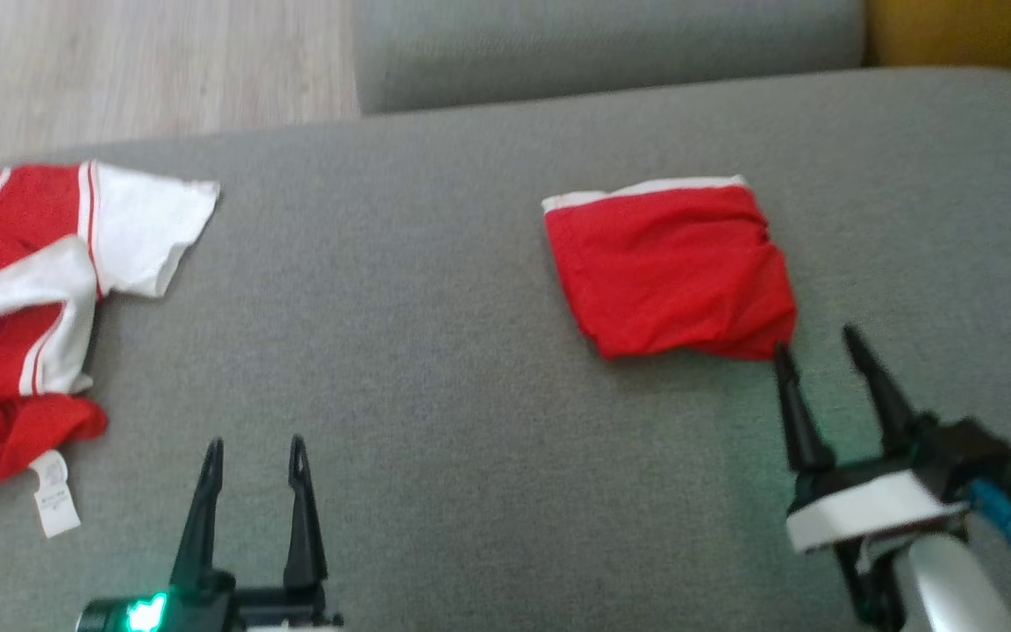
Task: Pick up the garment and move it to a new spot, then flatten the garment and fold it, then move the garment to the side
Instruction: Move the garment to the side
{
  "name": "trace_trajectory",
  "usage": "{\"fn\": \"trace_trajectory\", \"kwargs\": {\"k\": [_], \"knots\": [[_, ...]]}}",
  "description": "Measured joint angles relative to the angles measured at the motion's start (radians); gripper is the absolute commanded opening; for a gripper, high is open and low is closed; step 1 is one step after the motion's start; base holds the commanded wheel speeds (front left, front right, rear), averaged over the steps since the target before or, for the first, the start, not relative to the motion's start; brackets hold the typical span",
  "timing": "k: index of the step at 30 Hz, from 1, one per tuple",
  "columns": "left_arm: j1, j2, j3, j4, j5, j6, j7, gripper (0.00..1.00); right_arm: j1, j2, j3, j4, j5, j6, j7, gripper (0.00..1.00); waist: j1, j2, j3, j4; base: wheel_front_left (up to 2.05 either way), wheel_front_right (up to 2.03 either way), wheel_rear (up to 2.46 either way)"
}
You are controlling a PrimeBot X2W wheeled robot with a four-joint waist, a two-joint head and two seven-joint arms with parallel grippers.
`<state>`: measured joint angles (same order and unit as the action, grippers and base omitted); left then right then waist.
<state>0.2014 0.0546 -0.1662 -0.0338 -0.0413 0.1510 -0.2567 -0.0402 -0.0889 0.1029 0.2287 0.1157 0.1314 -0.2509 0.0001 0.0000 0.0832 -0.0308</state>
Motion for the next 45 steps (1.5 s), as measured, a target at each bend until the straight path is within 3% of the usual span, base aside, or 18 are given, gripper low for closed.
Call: {"fn": "trace_trajectory", "kwargs": {"k": [6,10,16,22,23,24,25,31,33,34,45], "knots": [[-0.067,0.0,-0.025,-0.013,0.016,0.007,0.0,1.0,-0.109,-0.041,-0.037,0.067,0.0,0.0,0.0,1.0,0.0001,0.0,0.072,0.015,0.0,0.0,0.0],[-0.109,-0.001,-0.039,-0.023,0.008,0.007,0.0,1.0,-0.212,-0.068,-0.049,0.205,0.059,0.0,0.0,1.0,0.0001,0.0,0.123,0.028,0.0,0.0,0.0],[-0.17,-0.002,-0.066,-0.023,-0.003,0.016,0.0,1.0,-0.38,-0.168,0.009,0.345,0.211,0.0,0.095,1.0,0.0002,0.0,0.194,0.054,0.0,0.0,0.0],[-0.208,-0.003,-0.088,-0.008,-0.003,0.022,0.0,1.0,-0.463,-0.239,0.146,0.422,0.354,0.0,0.198,1.0,0.0001,0.0,0.245,0.079,0.0,0.0,0.0],[-0.211,-0.003,-0.09,-0.008,-0.003,0.026,0.0,1.0,-0.462,-0.239,0.176,0.426,0.39,0.0,0.221,0.54,0.0,0.0,0.25,0.081,0.0,0.0,0.0],[-0.214,-0.003,-0.09,-0.008,-0.003,0.026,0.0,1.0,-0.462,-0.239,0.204,0.425,0.427,0.0,0.237,0.54,0.0,0.0,0.254,0.081,0.0,0.0,0.0],[-0.216,-0.003,-0.09,-0.011,-0.003,0.027,0.0,1.0,-0.464,-0.242,0.221,0.419,0.451,0.0,0.237,0.0,-0.0001,0.0,0.259,0.079,0.0,0.0,0.0],[-0.23,-0.003,-0.095,-0.041,0.005,0.024,0.0,1.0,-0.502,-0.301,0.306,0.399,0.499,0.0,0.208,0.0,-0.0001,0.0,0.286,0.044,0.0,0.0,0.0],[-0.246,-0.002,-0.095,-0.051,0.019,0.022,0.0,1.0,-0.511,-0.362,0.317,0.392,0.501,0.0,0.197,0.0,-0.0001,0.0,0.303,0.016,0.0,0.0,0.0],[-0.246,-0.002,-0.095,-0.051,0.019,0.022,0.0,1.0,-0.511,-0.362,0.317,0.392,0.501,0.0,0.197,0.0,-0.0001,0.0,0.303,0.016,0.0,0.0,0.0],[-0.341,0.022,-0.132,-0.042,0.053,-0.007,0.0,1.0,-0.569,-0.638,0.217,0.394,0.461,0.0,0.197,0.0,0.0,0.0,0.423,-0.058,0.0,0.0,0.0]]}}
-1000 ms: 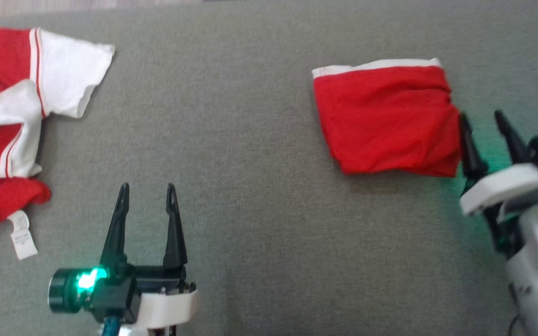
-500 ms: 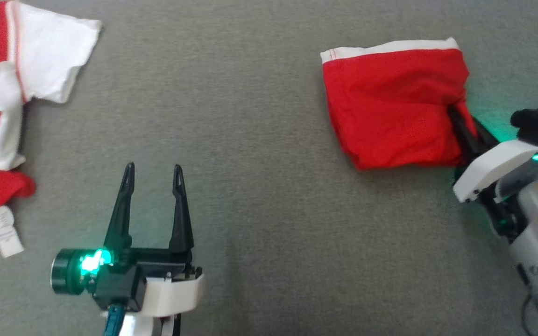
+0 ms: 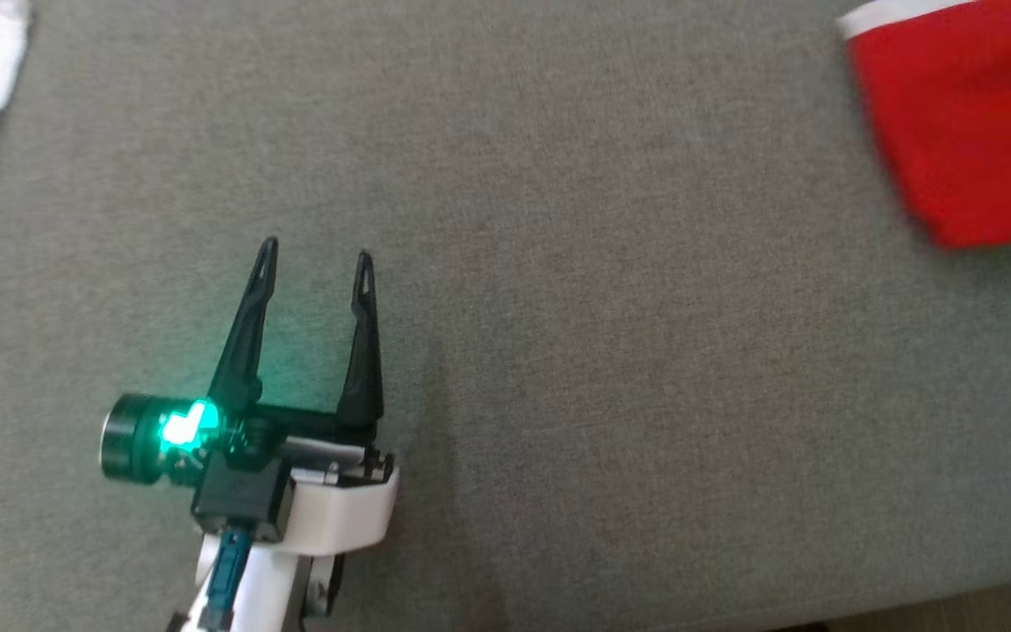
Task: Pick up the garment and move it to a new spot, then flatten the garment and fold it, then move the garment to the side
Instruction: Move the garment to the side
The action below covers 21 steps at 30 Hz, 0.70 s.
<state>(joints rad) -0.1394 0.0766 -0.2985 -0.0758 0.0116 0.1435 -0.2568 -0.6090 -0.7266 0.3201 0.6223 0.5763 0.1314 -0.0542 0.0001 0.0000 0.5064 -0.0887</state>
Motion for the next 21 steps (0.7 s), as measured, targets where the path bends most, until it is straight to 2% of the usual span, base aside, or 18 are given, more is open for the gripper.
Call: {"fn": "trace_trajectory", "kwargs": {"k": [6,11,12,16,21], "knots": [[-0.065,0.002,-0.025,0.004,0.007,0.001,0.0,1.0,-0.007,-0.088,-0.093,0.055,-0.059,0.0,-0.027,0.0,0.0,0.0,0.068,-0.006,0.0,0.0,0.0],[-0.082,0.011,-0.036,0.012,0.007,0.001,0.0,1.0,-0.04,-0.102,-0.172,0.078,-0.153,0.0,-0.05,0.0,0.0,0.0,0.103,-0.001,0.0,0.0,0.0],[-0.082,0.012,-0.039,0.013,0.007,0.002,0.0,1.0,-0.043,-0.101,-0.19,0.086,-0.183,0.0,-0.054,1.0,0.0001,0.0,0.106,0.0,0.0,0.0,0.0],[-0.089,0.015,-0.052,0.02,0.007,0.002,0.0,1.0,-0.058,-0.073,-0.269,0.113,-0.298,0.0,-0.076,1.0,-0.0001,0.0,0.108,0.0,0.0,0.0,0.0],[-0.092,0.019,-0.053,0.033,-0.012,0.008,0.0,1.0,-0.056,0.036,-0.331,0.098,-0.437,0.0,-0.11,1.0,-0.0001,0.0,0.079,-0.001,0.0,0.0,0.0]]}}
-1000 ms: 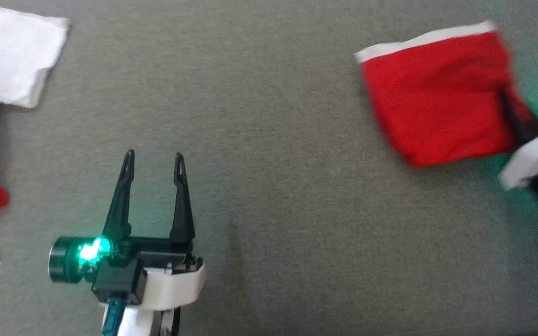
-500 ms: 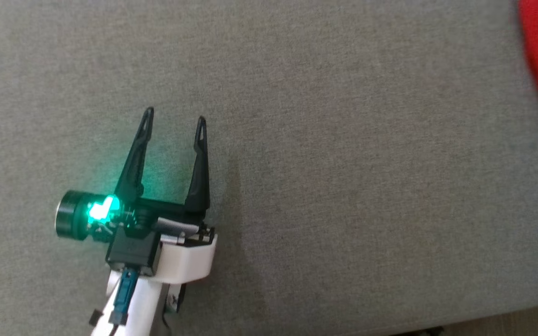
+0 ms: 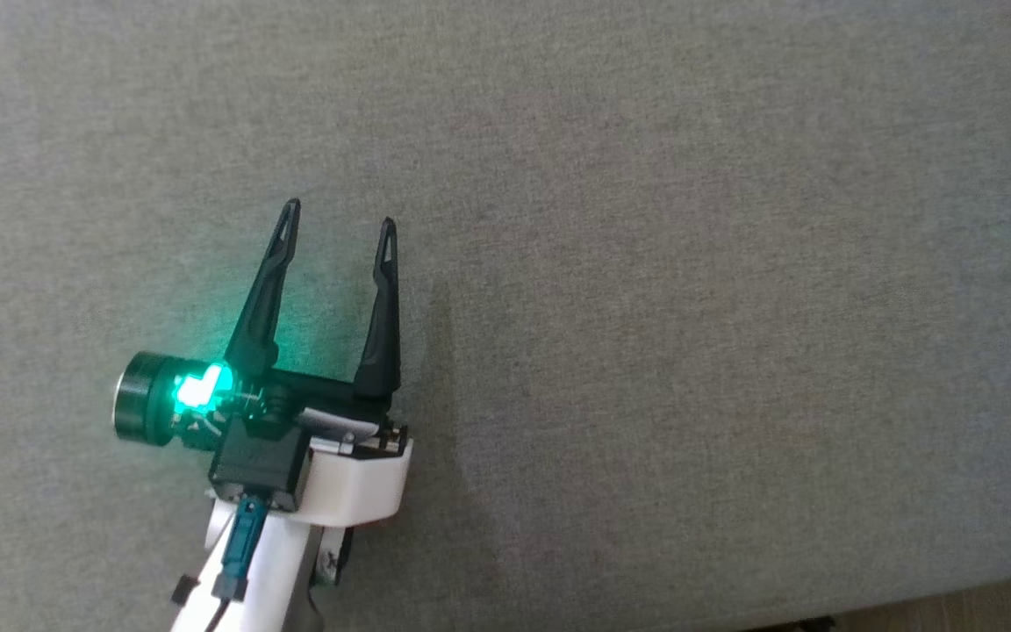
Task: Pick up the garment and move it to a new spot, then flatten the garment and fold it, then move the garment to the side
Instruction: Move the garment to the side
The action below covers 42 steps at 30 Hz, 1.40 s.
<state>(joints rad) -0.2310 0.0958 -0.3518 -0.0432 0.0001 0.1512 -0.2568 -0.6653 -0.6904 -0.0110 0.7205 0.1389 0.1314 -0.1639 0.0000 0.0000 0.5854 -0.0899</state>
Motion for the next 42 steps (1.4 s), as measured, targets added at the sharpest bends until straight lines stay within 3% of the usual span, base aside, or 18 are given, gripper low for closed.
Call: {"fn": "trace_trajectory", "kwargs": {"k": [4,14,23,32,42], "knots": [[0.007,-0.001,0.007,0.025,-0.013,0.016,0.0,1.0,0.028,0.104,-0.021,-0.063,-0.035,0.0,-0.016,1.0,0.0,0.0,-0.048,0.004,0.0,0.0,0.0],[0.072,-0.018,0.082,0.084,-0.071,0.028,0.0,1.0,0.221,0.344,0.102,-0.153,0.022,0.0,-0.084,1.0,-0.0002,0.0,-0.202,0.043,0.0,0.0,0.0],[0.16,-0.029,0.13,0.155,-0.072,0.034,0.0,1.0,0.462,0.577,0.117,-0.374,0.061,0.0,-0.087,1.0,-0.0003,0.0001,-0.371,0.077,0.0,0.0,0.0],[0.26,-0.031,0.153,0.191,-0.078,0.006,0.0,1.0,0.612,0.615,0.129,-0.418,0.008,0.0,-0.087,1.0,-0.0003,0.0001,-0.525,0.095,0.0,0.0,0.0],[0.312,-0.028,0.16,0.206,-0.052,-0.02,0.0,1.0,0.694,0.635,0.056,-0.457,-0.026,0.0,-0.087,1.0,-0.0001,0.0001,-0.589,0.113,0.0,0.0,0.0]]}}
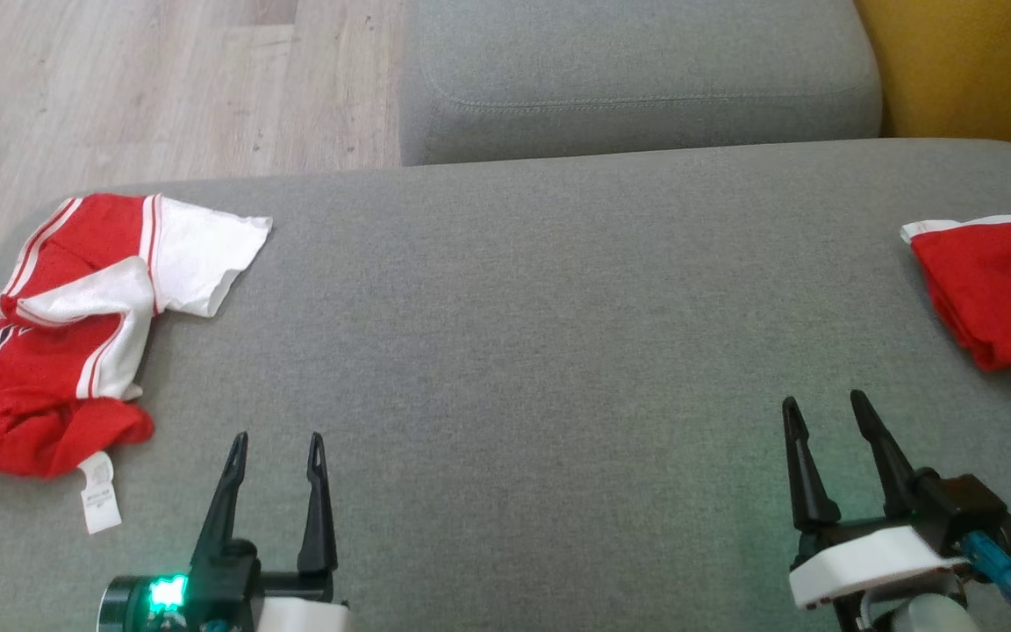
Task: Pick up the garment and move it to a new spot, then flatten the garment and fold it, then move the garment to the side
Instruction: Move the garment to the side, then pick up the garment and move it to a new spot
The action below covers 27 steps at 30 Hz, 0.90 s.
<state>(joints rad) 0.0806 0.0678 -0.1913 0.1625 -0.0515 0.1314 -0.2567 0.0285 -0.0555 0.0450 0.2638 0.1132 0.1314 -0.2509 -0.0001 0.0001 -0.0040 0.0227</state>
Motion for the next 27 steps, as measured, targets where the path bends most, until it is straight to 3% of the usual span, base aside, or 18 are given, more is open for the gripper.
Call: {"fn": "trace_trajectory", "kwargs": {"k": [19,27], "knots": [[0.055,0.0,0.038,0.017,0.009,-0.018,0.0,1.0,0.046,0.007,0.032,0.007,0.01,0.0,0.0,1.0,0.0001,0.0,-0.061,-0.03,0.0,0.0,0.0],[0.07,-0.002,0.046,0.026,0.007,-0.018,0.0,1.0,0.048,0.007,0.038,0.013,0.019,0.0,0.0,1.0,0.0001,0.0,-0.07,-0.012,0.0,0.0,0.0]]}}
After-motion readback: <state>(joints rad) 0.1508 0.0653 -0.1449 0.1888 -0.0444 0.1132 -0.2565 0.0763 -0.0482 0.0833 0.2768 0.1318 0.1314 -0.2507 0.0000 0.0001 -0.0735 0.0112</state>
